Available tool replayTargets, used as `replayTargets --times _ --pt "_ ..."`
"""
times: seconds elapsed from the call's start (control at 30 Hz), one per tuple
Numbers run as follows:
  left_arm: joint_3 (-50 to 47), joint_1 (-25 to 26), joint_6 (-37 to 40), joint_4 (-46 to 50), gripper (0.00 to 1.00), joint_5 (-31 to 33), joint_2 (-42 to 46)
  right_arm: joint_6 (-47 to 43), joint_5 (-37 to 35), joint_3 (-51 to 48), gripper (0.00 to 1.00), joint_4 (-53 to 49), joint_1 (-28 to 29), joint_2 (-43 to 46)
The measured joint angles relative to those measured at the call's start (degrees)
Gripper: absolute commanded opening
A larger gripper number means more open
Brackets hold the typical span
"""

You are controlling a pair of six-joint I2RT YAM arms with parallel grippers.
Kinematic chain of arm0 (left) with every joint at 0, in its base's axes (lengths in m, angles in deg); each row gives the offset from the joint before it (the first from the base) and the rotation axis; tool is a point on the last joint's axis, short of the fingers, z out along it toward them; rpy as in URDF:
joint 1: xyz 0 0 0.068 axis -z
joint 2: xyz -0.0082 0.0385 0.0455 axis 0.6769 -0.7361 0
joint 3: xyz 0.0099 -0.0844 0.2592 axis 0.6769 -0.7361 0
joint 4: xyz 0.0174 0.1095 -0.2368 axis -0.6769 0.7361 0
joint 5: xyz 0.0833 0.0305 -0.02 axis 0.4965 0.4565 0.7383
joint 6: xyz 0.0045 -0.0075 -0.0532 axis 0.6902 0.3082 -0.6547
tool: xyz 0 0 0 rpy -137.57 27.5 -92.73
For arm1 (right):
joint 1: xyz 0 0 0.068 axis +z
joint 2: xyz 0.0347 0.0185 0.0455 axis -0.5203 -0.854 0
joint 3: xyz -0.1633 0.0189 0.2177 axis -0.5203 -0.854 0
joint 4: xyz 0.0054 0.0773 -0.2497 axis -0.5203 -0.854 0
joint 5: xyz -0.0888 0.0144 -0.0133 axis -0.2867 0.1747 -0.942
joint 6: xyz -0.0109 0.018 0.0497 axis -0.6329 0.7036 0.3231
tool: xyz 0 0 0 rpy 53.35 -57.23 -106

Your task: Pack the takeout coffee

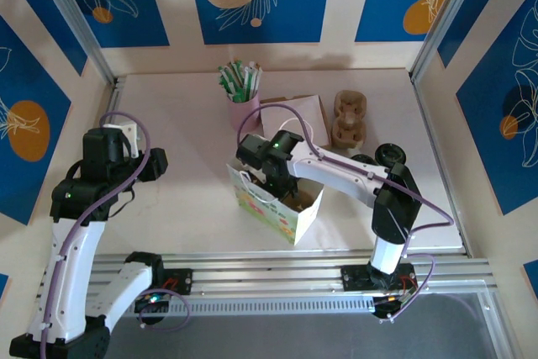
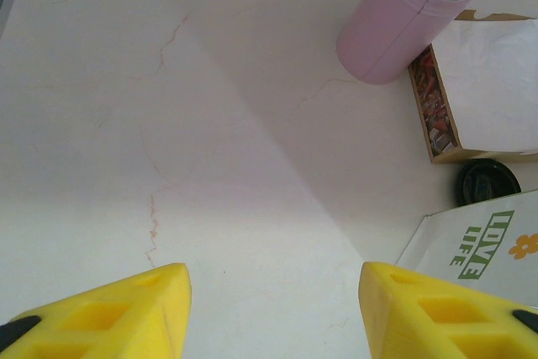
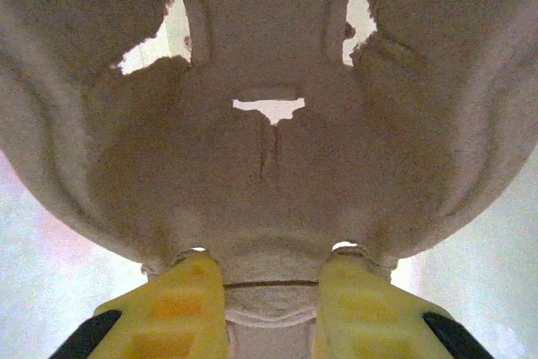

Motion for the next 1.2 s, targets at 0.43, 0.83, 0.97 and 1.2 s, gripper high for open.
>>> replayTargets --times 0.43,0.83,0.97,1.2 --pt "-0.28 0.0 0.35 0.04 0.55 0.04 -0.2 1.16 0.5 -4.5 0.14 4.46 -0.13 -0.35" --pt "-0.44 0.0 0.35 0.07 0.56 0.48 -0.2 1.64 2.16 -7.63 0.14 9.11 -0.33 -1.49" --pt "-0.44 0.0 0.35 0.26 0.56 0.5 -0.15 2.23 2.75 -8.24 0.14 10.29 -0.33 -1.9" --pt "-0.46 0.0 0.35 0.26 0.56 0.63 -0.13 2.82 2.82 -9.84 0.14 12.13 -0.33 -2.45"
